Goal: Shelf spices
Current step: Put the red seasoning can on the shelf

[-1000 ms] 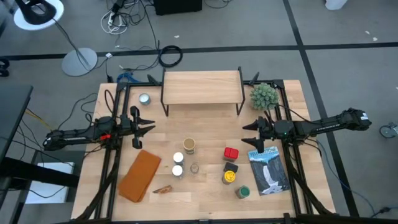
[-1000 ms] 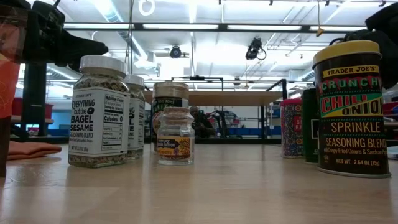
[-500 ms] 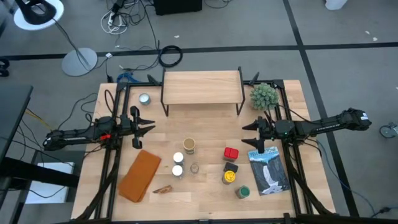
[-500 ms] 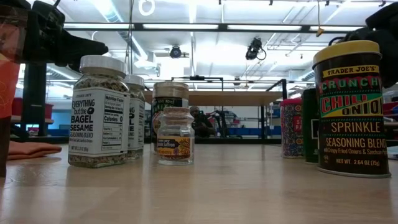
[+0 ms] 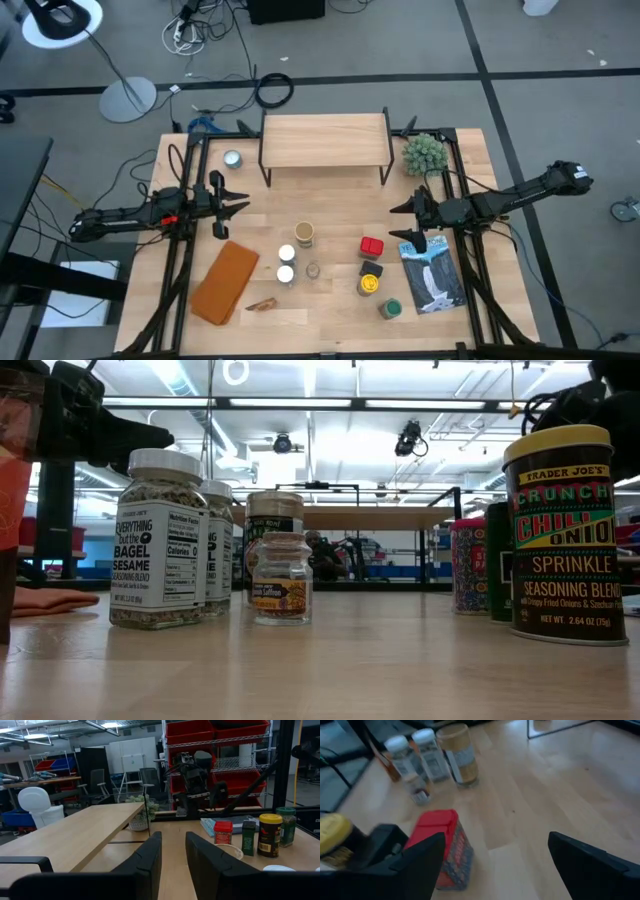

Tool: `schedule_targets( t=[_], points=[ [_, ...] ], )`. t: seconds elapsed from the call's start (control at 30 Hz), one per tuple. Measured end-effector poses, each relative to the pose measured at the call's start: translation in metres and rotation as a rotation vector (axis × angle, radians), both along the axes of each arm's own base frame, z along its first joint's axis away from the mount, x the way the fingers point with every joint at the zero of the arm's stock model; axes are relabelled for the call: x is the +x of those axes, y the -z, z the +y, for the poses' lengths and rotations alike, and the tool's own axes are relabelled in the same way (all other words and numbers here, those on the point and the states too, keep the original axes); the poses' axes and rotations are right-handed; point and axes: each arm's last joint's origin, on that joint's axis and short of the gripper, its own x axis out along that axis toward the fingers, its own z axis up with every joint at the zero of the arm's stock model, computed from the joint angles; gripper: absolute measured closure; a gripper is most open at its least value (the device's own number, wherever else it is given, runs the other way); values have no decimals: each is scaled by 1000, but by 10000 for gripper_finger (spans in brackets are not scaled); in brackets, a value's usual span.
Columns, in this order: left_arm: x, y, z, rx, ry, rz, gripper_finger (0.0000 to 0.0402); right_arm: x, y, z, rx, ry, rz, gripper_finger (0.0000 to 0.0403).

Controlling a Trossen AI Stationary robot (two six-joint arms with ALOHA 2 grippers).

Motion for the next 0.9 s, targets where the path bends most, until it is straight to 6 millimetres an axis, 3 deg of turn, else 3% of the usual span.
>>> schedule_targets(
  t=[0.4,0.63,0.9],
  points=[
    [0,0,0,0,0,0,310,7,1,4,-178,-60,72,49],
    [0,0,0,0,0,0,310,7,5,4,-195,-65,114,49],
    [0,0,0,0,0,0,310,4,20,-4,-109,190,230,49]
  ],
)
